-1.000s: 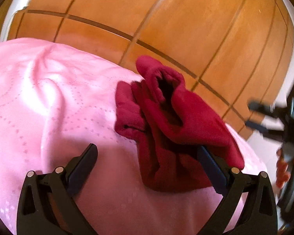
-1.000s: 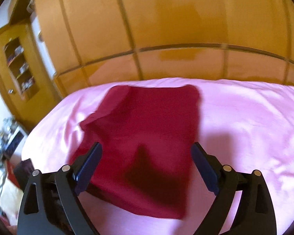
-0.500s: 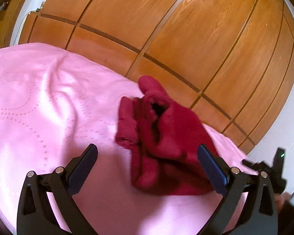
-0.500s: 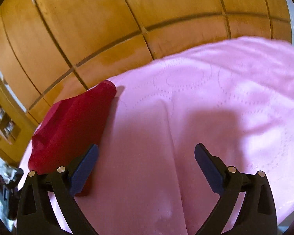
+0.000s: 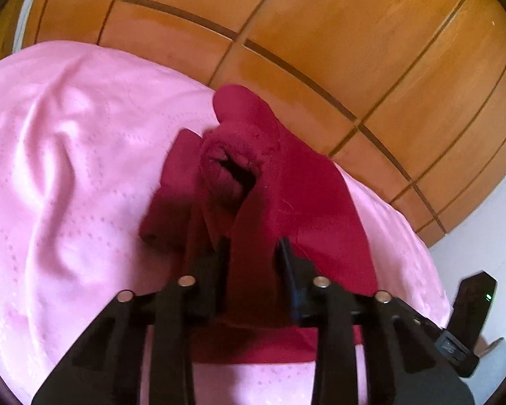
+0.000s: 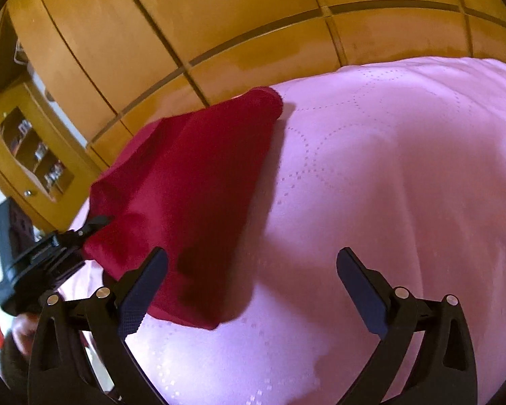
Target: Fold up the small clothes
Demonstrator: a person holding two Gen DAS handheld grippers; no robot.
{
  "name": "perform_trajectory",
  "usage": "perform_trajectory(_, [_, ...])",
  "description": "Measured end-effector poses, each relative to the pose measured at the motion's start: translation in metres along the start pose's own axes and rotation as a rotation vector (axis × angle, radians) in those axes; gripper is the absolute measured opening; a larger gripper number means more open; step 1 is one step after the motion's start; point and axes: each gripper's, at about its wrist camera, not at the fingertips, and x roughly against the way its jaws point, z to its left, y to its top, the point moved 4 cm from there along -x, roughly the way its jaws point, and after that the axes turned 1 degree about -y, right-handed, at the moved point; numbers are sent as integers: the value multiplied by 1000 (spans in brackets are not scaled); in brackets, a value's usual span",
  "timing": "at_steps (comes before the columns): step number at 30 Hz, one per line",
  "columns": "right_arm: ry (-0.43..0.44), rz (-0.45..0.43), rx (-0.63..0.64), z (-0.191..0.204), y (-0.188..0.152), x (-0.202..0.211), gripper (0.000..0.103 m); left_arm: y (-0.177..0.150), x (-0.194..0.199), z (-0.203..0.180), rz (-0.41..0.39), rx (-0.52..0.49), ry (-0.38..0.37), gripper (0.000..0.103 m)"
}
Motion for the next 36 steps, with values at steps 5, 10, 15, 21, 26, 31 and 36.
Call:
perform_trajectory(5, [23, 10, 8, 12, 3, -7, 99, -8, 15, -18, 30, -9, -86, 21])
perform_trajectory(10, [-2, 41, 57, 16, -2, -15, 99, -16, 18, -2, 38, -37, 18, 16])
perform_trajectory(15, [-42, 68, 158, 23, -21, -33, 99, -32, -4, 30, 75, -22, 74, 14])
perform_trajectory(21, [-31, 16, 167, 20, -25, -31, 99, -32, 8, 20, 22, -56, 67, 34])
perform_trajectory(26, [-24, -36, 164, 20, -29, -29, 99, -5, 39, -21, -126, -167, 81, 66])
perform_trajectory(31, [-9, -43, 151, 18, -29, -30, 99, 25, 23, -77, -144, -364, 77, 76])
perform_trajectory(36, [7, -53, 143, 17, -29, -30, 100, 50, -37, -77, -7, -367, 90, 29])
